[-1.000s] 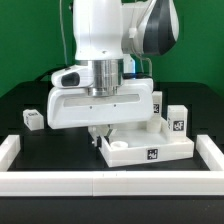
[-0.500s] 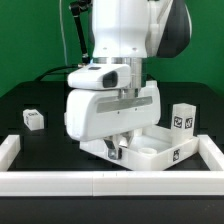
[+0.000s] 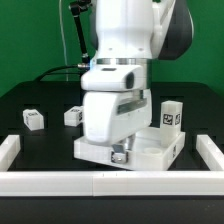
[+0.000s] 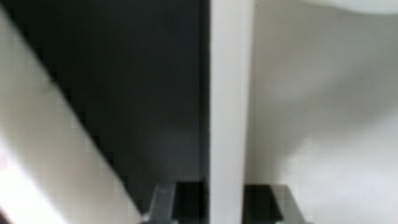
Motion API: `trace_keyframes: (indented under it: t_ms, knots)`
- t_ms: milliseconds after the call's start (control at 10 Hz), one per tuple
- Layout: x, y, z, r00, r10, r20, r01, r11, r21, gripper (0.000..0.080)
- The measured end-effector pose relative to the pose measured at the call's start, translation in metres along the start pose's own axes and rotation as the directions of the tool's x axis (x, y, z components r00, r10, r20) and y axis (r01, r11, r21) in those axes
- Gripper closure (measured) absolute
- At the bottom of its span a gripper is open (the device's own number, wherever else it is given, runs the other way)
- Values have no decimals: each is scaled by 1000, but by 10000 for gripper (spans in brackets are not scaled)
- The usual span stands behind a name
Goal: Assemble square table
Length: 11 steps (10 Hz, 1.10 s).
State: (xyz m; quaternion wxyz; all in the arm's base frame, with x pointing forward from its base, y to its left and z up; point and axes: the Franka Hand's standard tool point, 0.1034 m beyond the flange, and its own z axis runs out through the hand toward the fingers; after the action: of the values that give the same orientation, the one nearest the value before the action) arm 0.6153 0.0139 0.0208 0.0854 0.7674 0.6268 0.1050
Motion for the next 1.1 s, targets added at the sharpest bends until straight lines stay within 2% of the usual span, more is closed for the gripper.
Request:
trace_keyframes:
  t_ms: [100, 200, 600, 800, 900, 1100]
  knots:
    - [12, 3, 2, 998, -60, -11, 60, 998, -3, 725]
    - [17, 6, 0, 996, -85, -15, 85, 996, -8, 718]
    - [16, 6, 0, 997, -71, -16, 71, 997, -8, 718]
    - [48, 5, 2, 994, -98, -51, 96, 995, -41, 718]
    - [61, 6, 2, 991, -118, -55, 116, 992, -47, 715]
    - [67, 14, -1, 988, -149, -47, 147, 987, -58, 713]
